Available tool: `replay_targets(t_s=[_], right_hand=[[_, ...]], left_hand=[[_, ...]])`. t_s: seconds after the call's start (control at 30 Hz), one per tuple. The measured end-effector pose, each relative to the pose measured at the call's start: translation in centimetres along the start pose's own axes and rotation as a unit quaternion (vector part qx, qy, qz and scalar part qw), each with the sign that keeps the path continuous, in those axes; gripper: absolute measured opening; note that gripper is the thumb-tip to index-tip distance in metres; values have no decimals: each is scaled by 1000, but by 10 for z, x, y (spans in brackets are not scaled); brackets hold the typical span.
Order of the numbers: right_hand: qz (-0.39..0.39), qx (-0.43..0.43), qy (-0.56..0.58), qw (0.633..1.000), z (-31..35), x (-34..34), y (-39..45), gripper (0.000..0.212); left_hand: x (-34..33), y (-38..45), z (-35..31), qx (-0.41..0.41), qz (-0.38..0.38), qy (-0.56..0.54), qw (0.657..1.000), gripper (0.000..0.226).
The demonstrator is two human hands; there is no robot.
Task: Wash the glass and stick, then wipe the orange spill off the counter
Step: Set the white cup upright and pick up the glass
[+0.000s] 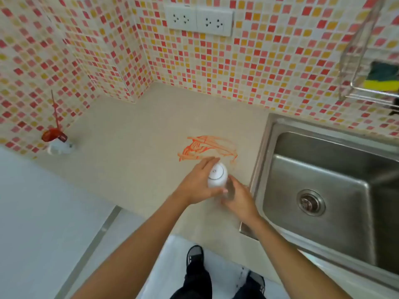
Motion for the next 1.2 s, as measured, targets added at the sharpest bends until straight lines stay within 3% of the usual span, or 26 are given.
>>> replay_targets(t_s=[0.23,0.5,0.83,1.07,1.13,1.2], right_hand=[[-110,-39,-60,991,-2,-12,6,67],[-158,-43,-77,983,-5,-16,6,71],[-165,-42,-62,983,-3,-17,4,75],[-147,-51,-96,983,-10,-19,10,77],[-139,-53,-109,983,-12,-20,11,78],[-135,-52,-114,983,-11,-20,10,79]], left_hand=[[3,10,7,-44,-9,21,999,90],[18,15,5,-64,-38,47,996,92],[58,4,-17,-57,-133,55,988,83],[112,-10,19,14,-226,-178,958,58],[102,-14,56,79,-204,-309,926,60],[79,-18,91,136,-170,-442,870,74]])
Point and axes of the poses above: each hand's wrist, its own y-axis towards the middle knuckle, its own x-axis out of the back of the hand, z = x × y, the point moved 10 cm from there along y, towards the middle knuckle, and after that the axes turned 7 degrees about z, right-handed, at the moved point
